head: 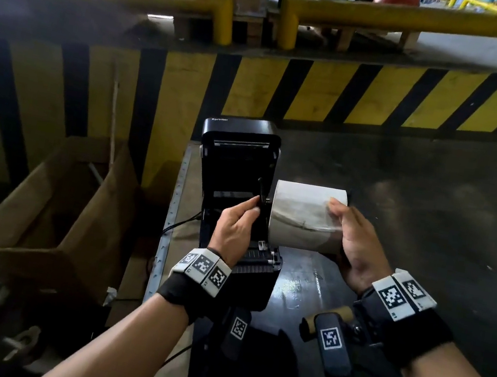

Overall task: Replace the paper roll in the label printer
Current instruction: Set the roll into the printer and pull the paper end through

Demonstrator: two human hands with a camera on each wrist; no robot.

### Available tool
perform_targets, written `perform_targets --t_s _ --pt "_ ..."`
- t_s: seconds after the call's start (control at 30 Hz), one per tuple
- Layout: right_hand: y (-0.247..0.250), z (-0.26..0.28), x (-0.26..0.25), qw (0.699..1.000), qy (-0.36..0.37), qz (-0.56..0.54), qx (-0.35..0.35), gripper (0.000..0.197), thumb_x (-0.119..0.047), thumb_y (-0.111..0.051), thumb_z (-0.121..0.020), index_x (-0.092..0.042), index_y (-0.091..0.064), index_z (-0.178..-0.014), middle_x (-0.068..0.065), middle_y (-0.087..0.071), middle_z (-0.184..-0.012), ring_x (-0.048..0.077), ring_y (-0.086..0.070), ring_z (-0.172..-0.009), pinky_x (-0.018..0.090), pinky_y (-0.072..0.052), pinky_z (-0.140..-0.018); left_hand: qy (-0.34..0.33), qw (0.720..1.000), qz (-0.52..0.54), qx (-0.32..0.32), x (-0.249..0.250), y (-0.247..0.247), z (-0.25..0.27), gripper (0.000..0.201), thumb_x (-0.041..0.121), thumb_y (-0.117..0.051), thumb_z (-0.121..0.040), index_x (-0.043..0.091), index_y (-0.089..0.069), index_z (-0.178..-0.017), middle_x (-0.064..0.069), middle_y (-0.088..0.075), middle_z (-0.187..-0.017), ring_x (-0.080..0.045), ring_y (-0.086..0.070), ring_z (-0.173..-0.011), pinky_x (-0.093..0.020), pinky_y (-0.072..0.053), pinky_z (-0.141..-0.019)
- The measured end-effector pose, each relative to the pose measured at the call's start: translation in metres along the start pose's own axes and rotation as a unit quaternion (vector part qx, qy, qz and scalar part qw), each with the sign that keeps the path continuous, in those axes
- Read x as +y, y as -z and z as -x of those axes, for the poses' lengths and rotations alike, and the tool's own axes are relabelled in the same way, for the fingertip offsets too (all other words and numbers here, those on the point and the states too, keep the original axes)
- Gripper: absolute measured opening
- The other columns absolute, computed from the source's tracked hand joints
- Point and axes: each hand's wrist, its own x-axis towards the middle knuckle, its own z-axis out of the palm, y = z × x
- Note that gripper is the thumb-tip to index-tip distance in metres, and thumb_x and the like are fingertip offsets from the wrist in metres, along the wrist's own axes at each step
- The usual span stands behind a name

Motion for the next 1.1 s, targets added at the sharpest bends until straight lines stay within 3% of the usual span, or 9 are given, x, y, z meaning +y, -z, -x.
perform_targets --t_s 0.1,0.2,0.4,0.57,0.63,0.73,0.87,1.0,1.1 --pt "-0.005 -0.001 0.001 0.999 0.035 0.027 0.005 0.009 -0.025 -0.059 -0.085 -0.024 -0.068 -0.085 -0.011 -0.069 -0.086 -0.009 -0.065 -0.073 0.011 -0.047 -0.072 0.022 0.999 -0.036 -0.009 -0.002 0.005 -0.004 0.047 0.021 -0.051 -0.089 0.004 -0.05 -0.133 -0.015 -0.07 -0.1 -0.027 -0.063 -0.085 -0.041 -0.051 -0.078" --pt "-0.012 -0.004 0.003 0.997 0.056 0.049 -0.004 0.01 -0.023 -0.058 -0.086 -0.02 -0.068 -0.087 -0.009 -0.069 -0.086 -0.005 -0.065 -0.076 0.008 -0.048 -0.07 0.025 0.998 -0.046 -0.035 -0.003 0.011 -0.008 0.047 0.033 -0.053 -0.081 0.012 -0.06 -0.123 -0.018 -0.068 -0.117 -0.03 -0.064 -0.106 -0.054 -0.044 -0.102" --pt "-0.022 -0.009 0.007 0.995 0.081 0.059 -0.019 0.02 -0.025 -0.059 -0.085 -0.01 -0.067 -0.096 -0.007 -0.07 -0.083 -0.001 -0.065 -0.073 0.018 -0.048 -0.077 0.014 0.996 -0.056 -0.071 0.003 0.02 -0.012 0.037 0.031 -0.051 -0.085 0.017 -0.065 -0.117 -0.01 -0.069 -0.119 -0.026 -0.062 -0.117 -0.05 -0.043 -0.106" --pt "-0.029 -0.01 0.006 0.991 0.099 0.079 -0.049 0.019 -0.021 -0.06 -0.085 -0.013 -0.066 -0.101 -0.003 -0.07 -0.084 -0.002 -0.065 -0.069 0.011 -0.05 -0.065 0.098 0.993 -0.038 -0.045 0.033 0.029 -0.011 0.027 0.011 -0.046 -0.09 0.011 -0.073 -0.084 -0.009 -0.07 -0.085 -0.026 -0.066 -0.082 -0.039 -0.054 -0.082" --pt "-0.032 -0.011 0.008 0.989 0.104 0.092 -0.05 0.024 -0.025 -0.063 -0.083 -0.013 -0.065 -0.103 0.0 -0.07 -0.087 0.003 -0.065 -0.074 0.019 -0.052 -0.073 0.137 0.988 -0.017 -0.065 0.039 0.035 -0.015 0.03 0.029 -0.048 -0.092 0.01 -0.07 -0.084 -0.005 -0.069 -0.081 -0.02 -0.065 -0.071 -0.033 -0.054 -0.072" --pt "-0.04 -0.014 0.012 0.987 0.095 0.116 -0.062 0.03 -0.029 -0.063 -0.083 -0.013 -0.063 -0.107 -0.002 -0.07 -0.088 0.005 -0.065 -0.077 0.016 -0.051 -0.073 0.121 0.981 -0.102 -0.108 0.041 0.045 -0.018 0.054 0.058 -0.059 -0.078 0.007 -0.073 -0.091 -0.008 -0.076 -0.092 -0.027 -0.072 -0.09 -0.043 -0.056 -0.089" --pt "-0.051 -0.018 0.008 0.987 0.033 0.093 -0.128 0.052 -0.056 -0.058 -0.077 -0.018 -0.06 -0.112 0.007 -0.071 -0.107 0.021 -0.067 -0.101 0.032 -0.052 -0.09 0.074 0.968 -0.191 -0.144 0.03 0.059 -0.027 0.057 0.063 -0.068 -0.064 0.012 -0.074 -0.089 -0.016 -0.075 -0.098 -0.033 -0.07 -0.095 -0.055 -0.051 -0.094" --pt "-0.06 -0.032 0.001 0.996 0.009 0.004 -0.091 0.031 -0.026 -0.038 -0.095 -0.023 -0.069 -0.09 -0.01 -0.075 -0.088 0.0 -0.067 -0.088 0.021 -0.051 -0.087 0.081 0.97 -0.186 -0.134 0.037 0.074 -0.036 0.049 0.053 -0.071 -0.068 0.012 -0.074 -0.094 -0.014 -0.075 -0.1 -0.033 -0.07 -0.097 -0.053 -0.051 -0.096" --pt "-0.071 -0.045 -0.002 0.998 0.039 0.018 -0.044 0.029 -0.015 -0.043 -0.092 -0.013 -0.064 -0.112 0.004 -0.067 -0.115 0.016 -0.059 -0.112 0.036 -0.042 -0.105 0.062 0.974 -0.182 -0.124 0.047 0.08 -0.044 0.043 0.049 -0.07 -0.074 0.014 -0.074 -0.098 -0.012 -0.075 -0.103 -0.03 -0.07 -0.098 -0.052 -0.05 -0.098"
